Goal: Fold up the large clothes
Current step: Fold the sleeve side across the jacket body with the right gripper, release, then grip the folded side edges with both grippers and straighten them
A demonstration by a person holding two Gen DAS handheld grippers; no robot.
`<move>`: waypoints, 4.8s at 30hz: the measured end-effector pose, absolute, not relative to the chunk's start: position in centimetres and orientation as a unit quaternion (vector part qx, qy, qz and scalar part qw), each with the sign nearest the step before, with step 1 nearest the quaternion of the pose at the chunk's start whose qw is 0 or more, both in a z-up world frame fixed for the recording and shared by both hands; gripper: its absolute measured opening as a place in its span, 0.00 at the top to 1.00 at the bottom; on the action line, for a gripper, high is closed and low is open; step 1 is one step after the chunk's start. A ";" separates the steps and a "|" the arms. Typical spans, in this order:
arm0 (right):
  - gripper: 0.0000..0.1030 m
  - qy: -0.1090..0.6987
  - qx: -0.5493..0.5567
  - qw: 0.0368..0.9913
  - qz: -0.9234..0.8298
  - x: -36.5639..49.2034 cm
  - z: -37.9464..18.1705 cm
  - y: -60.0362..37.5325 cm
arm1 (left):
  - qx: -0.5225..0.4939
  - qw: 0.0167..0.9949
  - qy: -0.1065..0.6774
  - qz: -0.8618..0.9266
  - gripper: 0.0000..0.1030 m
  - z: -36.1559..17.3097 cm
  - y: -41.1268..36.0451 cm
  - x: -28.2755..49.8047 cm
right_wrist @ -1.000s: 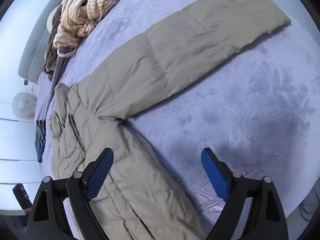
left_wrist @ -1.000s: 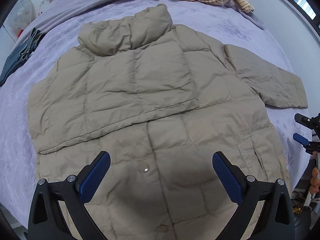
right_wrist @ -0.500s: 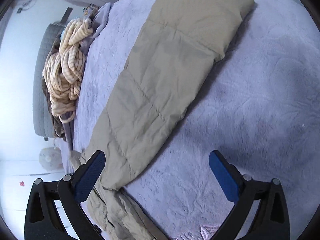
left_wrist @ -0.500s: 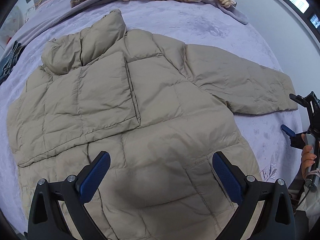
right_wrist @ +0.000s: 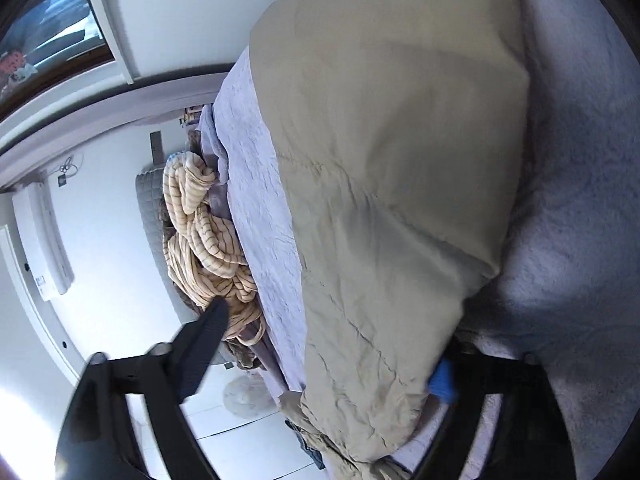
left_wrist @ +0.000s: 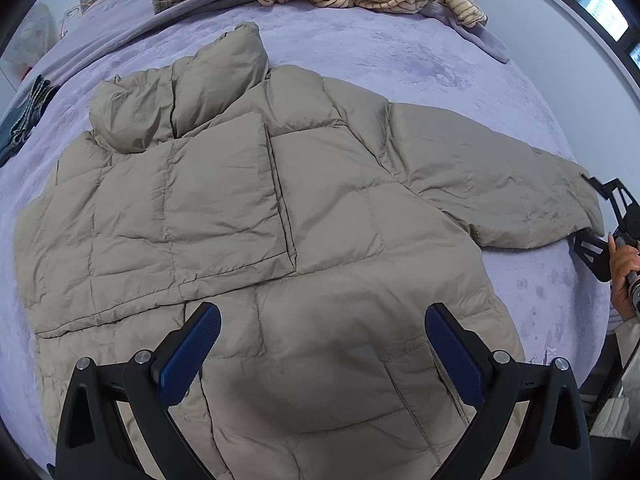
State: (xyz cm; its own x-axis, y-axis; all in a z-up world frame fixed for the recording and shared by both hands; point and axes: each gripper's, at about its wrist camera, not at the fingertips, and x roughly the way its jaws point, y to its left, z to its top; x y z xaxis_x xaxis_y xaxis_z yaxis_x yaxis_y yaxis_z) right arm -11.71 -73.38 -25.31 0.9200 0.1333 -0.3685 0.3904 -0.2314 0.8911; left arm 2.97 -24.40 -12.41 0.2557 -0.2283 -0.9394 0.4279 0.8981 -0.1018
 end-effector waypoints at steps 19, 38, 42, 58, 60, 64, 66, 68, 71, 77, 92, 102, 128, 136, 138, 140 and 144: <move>0.93 0.310 0.436 0.844 0.049 3.1 -7.1 -55.7 | 0.045 0.828 0.538 -0.156 0.01 -10.9 -12.9 6.3; 0.93 0.544 0.277 0.787 0.085 9.9 -22.0 -31.7 | -0.009 0.834 0.546 -0.081 0.01 -15.3 -1.1 9.6; 0.80 0.548 0.316 0.770 0.084 9.4 -20.9 -33.4 | -0.021 0.830 0.548 -0.097 0.01 -15.6 -1.7 10.4; 0.94 0.435 0.411 0.801 0.009 7.8 -14.5 -39.7 | -0.135 0.820 0.518 -0.203 0.08 -13.6 0.2 14.1; 0.94 0.444 0.330 0.832 0.050 9.4 -12.6 -35.6 | -0.150 0.811 0.525 -0.210 0.14 -13.8 1.0 14.2; 0.94 0.470 0.220 0.846 0.121 10.9 -11.4 -27.8 | -0.175 0.805 0.527 -0.206 0.14 -13.9 2.7 14.0; 0.93 0.491 0.191 0.837 0.149 11.1 -12.4 -24.3 | -0.196 0.800 0.526 -0.213 0.14 -13.7 3.5 14.1; 0.89 0.518 0.172 0.822 0.163 11.1 -13.8 -22.0 | -0.223 0.789 0.525 -0.229 0.14 -13.6 4.0 14.2; 0.42 0.560 0.158 0.794 0.175 10.5 -16.3 -19.9 | -0.260 0.764 0.527 -0.267 0.14 -13.8 3.8 14.6; 0.26 0.567 0.204 0.783 0.153 6.6 -16.8 -25.1 | -0.228 0.742 0.551 -0.307 0.14 -15.1 -0.3 15.0; 0.96 0.442 0.552 0.705 -0.056 0.9 -21.5 -47.7 | -0.197 0.765 0.543 -0.285 0.96 -16.8 -3.8 16.1; 0.96 0.479 0.484 0.731 -0.039 2.3 -22.7 -47.2 | -0.121 0.782 0.570 -0.224 0.95 -19.9 -1.8 14.7; 0.85 0.495 0.285 0.819 -0.055 9.4 -18.2 -48.1 | 0.008 0.840 0.525 -0.135 0.95 -18.8 -6.0 18.0; 0.93 0.491 0.308 0.810 -0.088 10.4 -20.7 -49.8 | 0.027 0.842 0.518 -0.146 0.95 -19.6 -6.9 18.9; 0.88 0.497 0.289 0.814 -0.084 9.5 -19.6 -49.5 | 0.029 0.843 0.518 -0.144 0.95 -18.4 -6.4 18.2; 0.86 0.499 0.257 0.824 -0.079 8.1 -18.2 -48.8 | 0.033 0.845 0.512 -0.151 0.95 -17.3 -5.8 17.0; 0.84 0.502 0.187 0.840 -0.082 4.3 -16.6 -46.6 | 0.026 0.840 0.512 -0.179 0.95 -16.1 -4.6 13.6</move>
State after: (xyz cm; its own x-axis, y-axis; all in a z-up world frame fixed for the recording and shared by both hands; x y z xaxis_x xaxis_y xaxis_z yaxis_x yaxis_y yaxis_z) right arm 4.29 -46.65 -16.59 0.4819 0.0504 -0.8748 0.3260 0.9163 0.2324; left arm 13.56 -4.57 -16.13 0.4126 -0.2731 -0.8690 0.3271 0.9348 -0.1385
